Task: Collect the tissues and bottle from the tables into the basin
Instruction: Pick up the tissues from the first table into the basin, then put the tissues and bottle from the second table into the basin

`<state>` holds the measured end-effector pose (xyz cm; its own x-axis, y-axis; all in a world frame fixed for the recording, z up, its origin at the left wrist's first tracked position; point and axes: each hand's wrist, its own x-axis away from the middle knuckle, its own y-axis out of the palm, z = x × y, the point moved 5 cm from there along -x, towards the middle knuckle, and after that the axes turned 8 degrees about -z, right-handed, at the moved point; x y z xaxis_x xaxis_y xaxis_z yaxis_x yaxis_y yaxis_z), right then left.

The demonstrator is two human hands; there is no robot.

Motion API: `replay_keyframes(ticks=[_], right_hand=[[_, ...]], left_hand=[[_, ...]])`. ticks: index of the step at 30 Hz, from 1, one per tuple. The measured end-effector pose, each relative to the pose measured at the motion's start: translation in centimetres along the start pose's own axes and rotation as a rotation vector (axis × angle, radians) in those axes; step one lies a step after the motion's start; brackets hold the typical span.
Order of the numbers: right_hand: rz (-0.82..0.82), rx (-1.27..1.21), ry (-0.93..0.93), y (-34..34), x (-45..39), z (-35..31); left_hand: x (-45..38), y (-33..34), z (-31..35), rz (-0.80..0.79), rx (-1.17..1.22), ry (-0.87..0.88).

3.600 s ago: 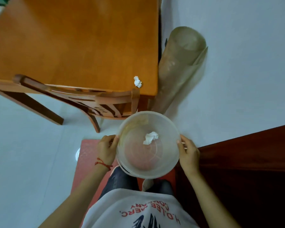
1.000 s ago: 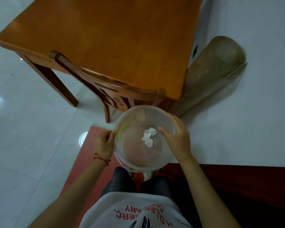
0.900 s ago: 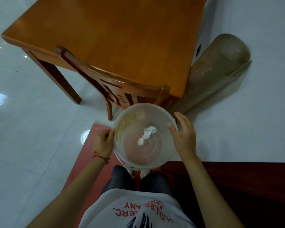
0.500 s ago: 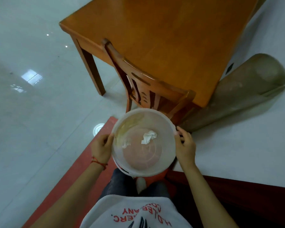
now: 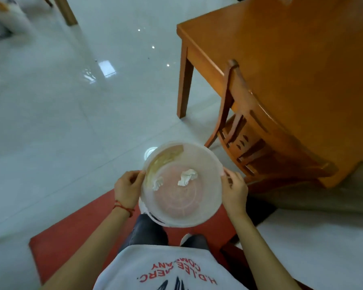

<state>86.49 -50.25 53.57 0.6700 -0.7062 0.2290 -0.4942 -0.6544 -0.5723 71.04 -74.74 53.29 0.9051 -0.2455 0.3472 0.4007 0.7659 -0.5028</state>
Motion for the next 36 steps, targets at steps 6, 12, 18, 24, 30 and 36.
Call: replay_keyframes(ticks=[6, 12, 18, 24, 30, 36], right_hand=[[-0.068, -0.008, -0.042, 7.5, -5.8, -7.0], [-0.101, 0.034, -0.144, 14.0, -10.7, -14.8], [-0.126, 0.028, -0.21, 17.6, -15.1, -19.5], [-0.116, 0.049, -0.228, 19.5, -21.3, -22.7], [-0.143, 0.034, -0.294, 21.6, -30.5, -26.4], [-0.161, 0.02, -0.346, 23.1, -39.2, -31.6]], left_hand=[[-7.4, -6.7, -1.8, 0.059, 0.122, -0.086], [-14.1, -13.5, -1.6, 0.157, 0.206, -0.081], [-19.6, -16.9, -0.8, 0.212, 0.217, -0.086], [-26.0, -17.9, 1.4, 0.264, 0.238, -0.08], [-34.4, -18.0, 4.3, 0.303, 0.26, -0.107], [-42.5, -19.1, 8.2, 0.336, 0.258, -0.113]])
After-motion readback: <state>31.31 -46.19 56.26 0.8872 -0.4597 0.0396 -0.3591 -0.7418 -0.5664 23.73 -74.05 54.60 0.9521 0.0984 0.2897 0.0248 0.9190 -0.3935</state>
